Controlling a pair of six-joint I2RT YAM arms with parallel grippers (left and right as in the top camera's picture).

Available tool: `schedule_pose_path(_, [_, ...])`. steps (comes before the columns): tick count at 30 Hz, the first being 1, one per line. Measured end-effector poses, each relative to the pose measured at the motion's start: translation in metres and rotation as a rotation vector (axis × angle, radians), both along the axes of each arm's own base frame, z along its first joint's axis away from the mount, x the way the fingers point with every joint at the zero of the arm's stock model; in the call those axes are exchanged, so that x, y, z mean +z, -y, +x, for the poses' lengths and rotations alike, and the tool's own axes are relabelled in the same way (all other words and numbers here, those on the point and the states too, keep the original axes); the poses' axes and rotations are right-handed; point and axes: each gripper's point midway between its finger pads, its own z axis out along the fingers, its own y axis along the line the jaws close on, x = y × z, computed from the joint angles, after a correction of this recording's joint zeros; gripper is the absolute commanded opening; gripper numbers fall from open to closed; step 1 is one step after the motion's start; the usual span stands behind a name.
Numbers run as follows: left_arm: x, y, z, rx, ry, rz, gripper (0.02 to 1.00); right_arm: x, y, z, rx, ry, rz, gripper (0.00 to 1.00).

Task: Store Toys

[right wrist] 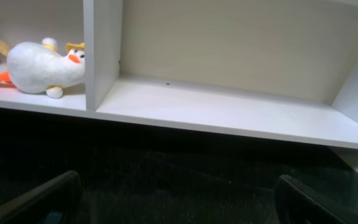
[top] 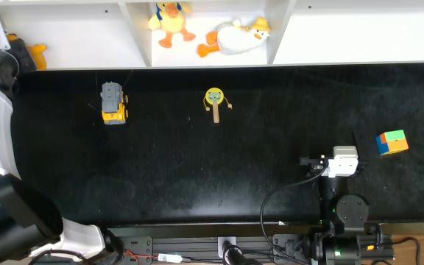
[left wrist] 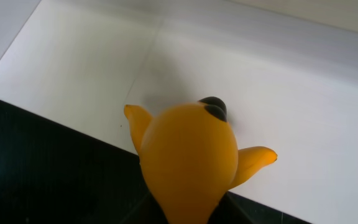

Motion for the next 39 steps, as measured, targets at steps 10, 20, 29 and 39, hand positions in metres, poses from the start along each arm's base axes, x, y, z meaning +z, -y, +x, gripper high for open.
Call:
schedule_pose_path(10, [0.0,-0.002,0.004,0.006,0.014,0.0,0.198,0.0,0.0,0.0,0.0,0.0,0.0,0.996])
schedule_pose_path(20, [0.001,-0.002,0.004,0.012,0.019,-0.006,0.56,0.0,0.0,0.0,0.0,0.0,0.0,0.996])
schedule_pose_path(29, [0.006,-0.004,0.008,0.011,0.042,0.005,0.737,0.0,0.0,0.0,0.0,0.0,0.0,0.996])
schedule_pose_path(39, [-0.017,-0.004,0.02,0.003,0.02,-0.006,0.998,0.0,0.0,0.0,0.0,0.0,0.0,0.996])
